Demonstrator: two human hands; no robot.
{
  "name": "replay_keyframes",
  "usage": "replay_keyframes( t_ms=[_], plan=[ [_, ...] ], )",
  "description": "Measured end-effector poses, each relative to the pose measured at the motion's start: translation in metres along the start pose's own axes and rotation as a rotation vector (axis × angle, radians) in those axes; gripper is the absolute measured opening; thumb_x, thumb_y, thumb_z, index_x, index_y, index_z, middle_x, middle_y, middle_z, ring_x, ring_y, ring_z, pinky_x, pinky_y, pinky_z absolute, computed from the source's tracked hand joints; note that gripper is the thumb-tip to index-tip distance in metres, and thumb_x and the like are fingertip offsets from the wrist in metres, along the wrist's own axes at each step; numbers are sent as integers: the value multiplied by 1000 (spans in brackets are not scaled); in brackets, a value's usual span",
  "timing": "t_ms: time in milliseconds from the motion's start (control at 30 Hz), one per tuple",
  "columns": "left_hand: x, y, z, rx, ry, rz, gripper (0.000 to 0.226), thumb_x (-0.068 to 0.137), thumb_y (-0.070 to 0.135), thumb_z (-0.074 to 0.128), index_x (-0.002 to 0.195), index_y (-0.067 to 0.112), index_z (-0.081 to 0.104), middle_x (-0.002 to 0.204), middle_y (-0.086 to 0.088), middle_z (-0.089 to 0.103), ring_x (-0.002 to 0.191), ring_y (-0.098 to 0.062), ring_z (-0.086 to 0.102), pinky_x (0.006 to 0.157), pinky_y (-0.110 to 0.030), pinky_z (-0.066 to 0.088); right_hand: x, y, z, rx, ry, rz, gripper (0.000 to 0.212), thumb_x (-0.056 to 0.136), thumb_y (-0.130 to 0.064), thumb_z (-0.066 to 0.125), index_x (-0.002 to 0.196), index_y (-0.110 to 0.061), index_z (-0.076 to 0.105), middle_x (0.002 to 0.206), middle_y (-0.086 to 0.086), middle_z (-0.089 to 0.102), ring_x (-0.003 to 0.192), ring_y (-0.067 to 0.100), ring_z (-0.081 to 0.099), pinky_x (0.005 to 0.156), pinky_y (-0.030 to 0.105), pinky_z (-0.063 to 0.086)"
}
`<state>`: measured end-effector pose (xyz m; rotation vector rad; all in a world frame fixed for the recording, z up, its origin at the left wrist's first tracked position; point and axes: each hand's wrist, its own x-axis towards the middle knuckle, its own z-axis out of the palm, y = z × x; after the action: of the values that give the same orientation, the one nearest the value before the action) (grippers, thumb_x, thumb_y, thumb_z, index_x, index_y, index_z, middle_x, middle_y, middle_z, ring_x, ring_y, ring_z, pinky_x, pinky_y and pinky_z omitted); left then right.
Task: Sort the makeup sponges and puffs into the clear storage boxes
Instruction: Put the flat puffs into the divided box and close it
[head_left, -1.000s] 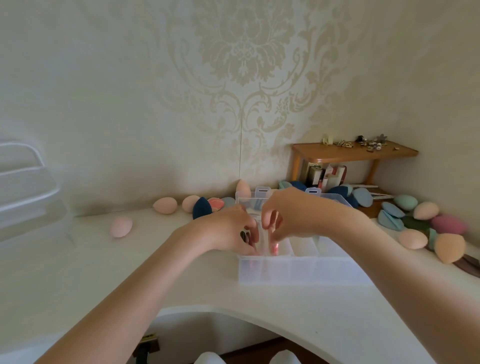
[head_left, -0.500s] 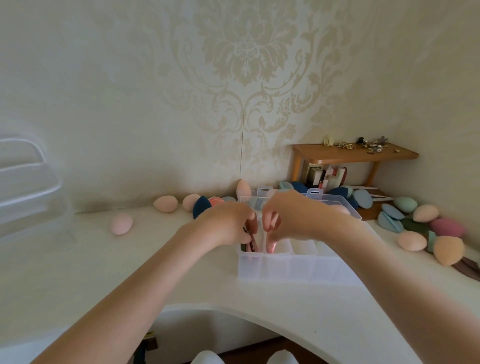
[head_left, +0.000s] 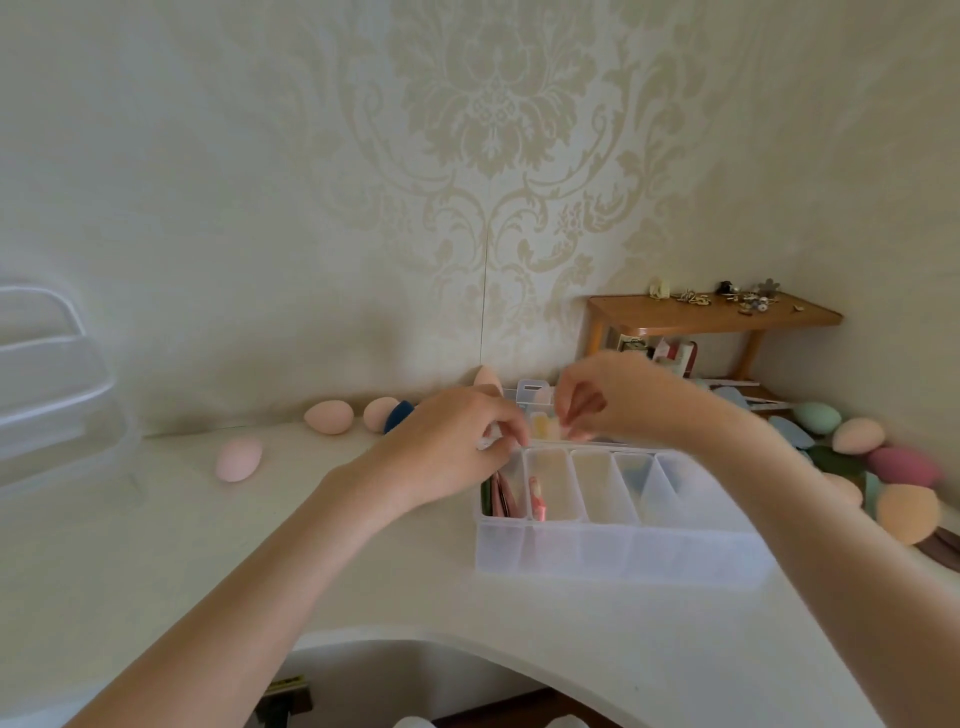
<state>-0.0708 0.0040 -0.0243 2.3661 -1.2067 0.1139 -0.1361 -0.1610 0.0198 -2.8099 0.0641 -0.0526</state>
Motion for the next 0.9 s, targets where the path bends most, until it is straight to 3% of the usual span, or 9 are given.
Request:
replay_keyframes(
  t_ms=[67,167,333,533,600,667,733,833,900],
  plan=[
    [2,0,1,-104,-84,57,16,90,24,55,99,30,68,94,18,55,87,3,49,82,-14,41,14,11,-15,9,93,57,14,84,0,61,86,-13,64,96,5,70,88,15,66,87,24,52],
    [6,0,6,-161,-213,106,21,90,24,56,107,30,67,100,15,54,100,5,43,86,2,26,40,31,-20,-61,155,169,21,87,3,55,100,-7,68,110,9,66,100,22,62,91,29,48],
    [12,-7,13,-113,-297,87,16,89,28,57,96,30,71,111,7,49,109,-9,45,101,-35,36,71,56,3,-100,33,242,30,90,3,45,107,-2,69,123,11,63,106,24,60,85,25,47],
    [13,-6,21,-67,-249,110,17,89,32,53,92,29,69,105,6,49,110,-11,43,101,-41,33,89,58,18,-34,-29,262,32,93,1,35,107,-4,63,132,12,53,122,28,48,98,30,38],
    [13,-6,24,-48,-235,115,25,84,39,46,90,30,69,102,8,47,113,-12,41,102,-43,31,92,55,21,-74,-74,256,31,98,-7,32,113,-1,59,122,15,56,114,28,51,90,29,41],
    [12,-7,26,-54,-234,112,30,79,41,41,87,31,68,98,11,44,113,-12,41,103,-43,30,93,52,25,-155,-119,268,33,100,-10,29,91,2,59,90,13,56,86,24,53,67,25,40],
    [12,-7,26,-74,-232,111,29,80,41,42,86,31,68,96,12,43,112,-12,40,103,-43,30,96,50,25,-242,-51,252,36,99,-10,30,69,-2,48,71,5,43,73,20,45,59,24,35],
    [13,-9,26,-75,-230,119,20,88,35,51,89,27,69,96,12,43,112,-12,40,103,-43,30,91,46,8,-180,174,173,33,97,-14,38,71,-1,55,71,7,53,66,18,47,53,21,35],
    [14,-9,27,-75,-242,133,18,90,31,52,90,25,69,90,19,39,111,-12,39,103,-43,30,75,35,-12,-55,336,100,24,94,-13,48,91,0,68,79,4,61,66,14,52,53,15,40]
  ],
)
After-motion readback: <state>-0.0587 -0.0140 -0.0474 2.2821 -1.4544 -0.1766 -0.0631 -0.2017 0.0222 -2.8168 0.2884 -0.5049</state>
